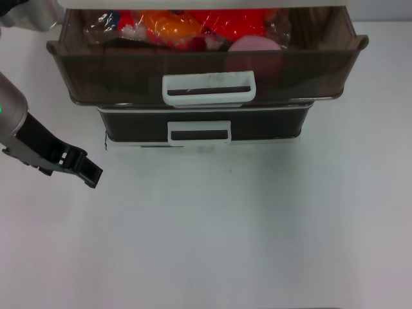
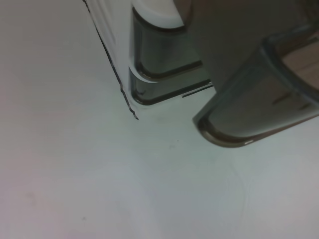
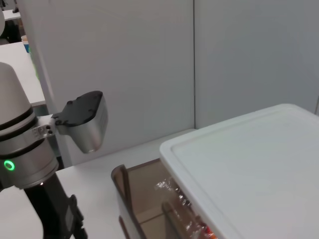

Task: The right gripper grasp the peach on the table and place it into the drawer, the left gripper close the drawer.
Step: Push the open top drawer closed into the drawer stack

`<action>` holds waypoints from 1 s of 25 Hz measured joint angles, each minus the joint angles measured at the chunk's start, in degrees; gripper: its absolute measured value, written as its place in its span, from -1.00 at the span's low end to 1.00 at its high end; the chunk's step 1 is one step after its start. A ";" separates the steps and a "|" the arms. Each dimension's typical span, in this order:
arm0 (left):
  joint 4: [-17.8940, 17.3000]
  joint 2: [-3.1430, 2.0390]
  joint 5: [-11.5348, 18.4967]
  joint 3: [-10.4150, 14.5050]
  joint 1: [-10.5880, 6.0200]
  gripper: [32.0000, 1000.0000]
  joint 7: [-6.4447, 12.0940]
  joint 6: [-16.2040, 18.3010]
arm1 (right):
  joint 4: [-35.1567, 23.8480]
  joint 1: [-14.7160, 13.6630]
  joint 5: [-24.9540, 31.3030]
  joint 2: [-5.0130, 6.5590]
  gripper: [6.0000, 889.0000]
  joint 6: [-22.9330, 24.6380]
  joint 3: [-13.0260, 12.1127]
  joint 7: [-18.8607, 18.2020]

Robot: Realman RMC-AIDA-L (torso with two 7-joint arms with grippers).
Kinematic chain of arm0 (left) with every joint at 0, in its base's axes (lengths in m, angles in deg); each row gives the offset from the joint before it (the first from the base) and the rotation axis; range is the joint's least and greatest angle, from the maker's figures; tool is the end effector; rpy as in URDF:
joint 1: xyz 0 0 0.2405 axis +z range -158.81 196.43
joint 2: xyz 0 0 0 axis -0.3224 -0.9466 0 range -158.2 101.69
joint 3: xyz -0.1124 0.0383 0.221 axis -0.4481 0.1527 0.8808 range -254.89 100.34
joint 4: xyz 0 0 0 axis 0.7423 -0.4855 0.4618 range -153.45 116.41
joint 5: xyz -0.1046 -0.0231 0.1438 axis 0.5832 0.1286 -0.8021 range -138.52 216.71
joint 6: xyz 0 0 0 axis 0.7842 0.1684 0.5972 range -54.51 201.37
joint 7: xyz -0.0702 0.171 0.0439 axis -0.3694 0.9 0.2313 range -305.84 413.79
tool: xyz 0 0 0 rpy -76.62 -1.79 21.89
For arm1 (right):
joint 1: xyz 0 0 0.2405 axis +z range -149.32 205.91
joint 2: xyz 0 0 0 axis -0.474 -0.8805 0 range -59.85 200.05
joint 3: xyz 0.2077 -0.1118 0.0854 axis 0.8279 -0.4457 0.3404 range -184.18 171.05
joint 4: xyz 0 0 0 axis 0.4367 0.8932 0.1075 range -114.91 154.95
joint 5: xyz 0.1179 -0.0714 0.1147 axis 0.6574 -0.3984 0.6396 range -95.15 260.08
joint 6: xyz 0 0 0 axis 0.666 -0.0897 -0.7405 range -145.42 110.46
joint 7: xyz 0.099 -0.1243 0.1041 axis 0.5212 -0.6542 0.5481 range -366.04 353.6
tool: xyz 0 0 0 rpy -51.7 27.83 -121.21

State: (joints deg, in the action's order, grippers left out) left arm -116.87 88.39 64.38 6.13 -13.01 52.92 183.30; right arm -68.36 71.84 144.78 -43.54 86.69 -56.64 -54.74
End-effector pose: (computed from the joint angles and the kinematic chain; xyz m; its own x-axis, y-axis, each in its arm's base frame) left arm -0.2000 0.2946 0.0100 0.3920 0.9153 -0.0926 0.6955 -0.3607 -0.6214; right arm 0.0728 0.3516 0.0661 0.9304 -0.2479 -0.2702 -0.3145 -0.9183 -0.2404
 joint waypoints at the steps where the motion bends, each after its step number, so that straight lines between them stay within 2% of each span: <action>1: 0.00 0.02 0.00 0.02 0.01 0.58 0.00 0.00 | -0.47 -0.11 0.00 0.01 0.97 -0.01 0.36 0.03; 5: 0.00 0.09 0.03 -0.08 0.43 0.58 0.04 0.00 | -1.49 -1.01 -0.26 0.61 0.96 -0.01 4.46 0.75; 9: -0.07 0.03 0.09 -0.05 0.49 0.58 0.08 -0.02 | -2.21 -5.71 -1.42 3.73 0.96 -0.02 9.77 2.52; 12: -0.09 0.08 0.10 0.06 0.50 0.58 0.10 -0.02 | -1.59 -9.73 -3.15 5.55 0.96 -0.13 11.56 3.03; 15: -0.38 0.08 0.12 0.09 0.56 0.58 0.23 -0.12 | 1.41 -12.75 -6.23 6.14 0.95 -0.35 12.00 0.34; 18: -0.61 0.08 0.12 0.09 0.61 0.58 0.25 -0.16 | 6.97 -13.56 -11.03 5.88 0.95 -0.65 12.05 -3.66; 20: -0.64 0.05 0.12 0.09 0.62 0.58 0.25 -0.17 | 11.00 -13.56 -15.29 5.19 0.95 -1.32 11.80 -5.94; 22: -0.76 -0.04 0.12 0.10 0.62 0.58 0.27 -0.18 | 13.56 -13.34 -19.43 3.82 0.95 -2.24 11.46 -7.81; 25: -0.78 -0.07 0.11 0.08 0.62 0.58 0.27 -0.14 | 16.98 -12.50 -25.38 0.92 0.95 -5.05 11.10 -11.06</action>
State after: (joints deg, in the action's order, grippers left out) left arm -117.66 88.32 64.49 6.22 -12.39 53.19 183.16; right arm -51.38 59.34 119.40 -42.62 81.64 -45.54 -65.80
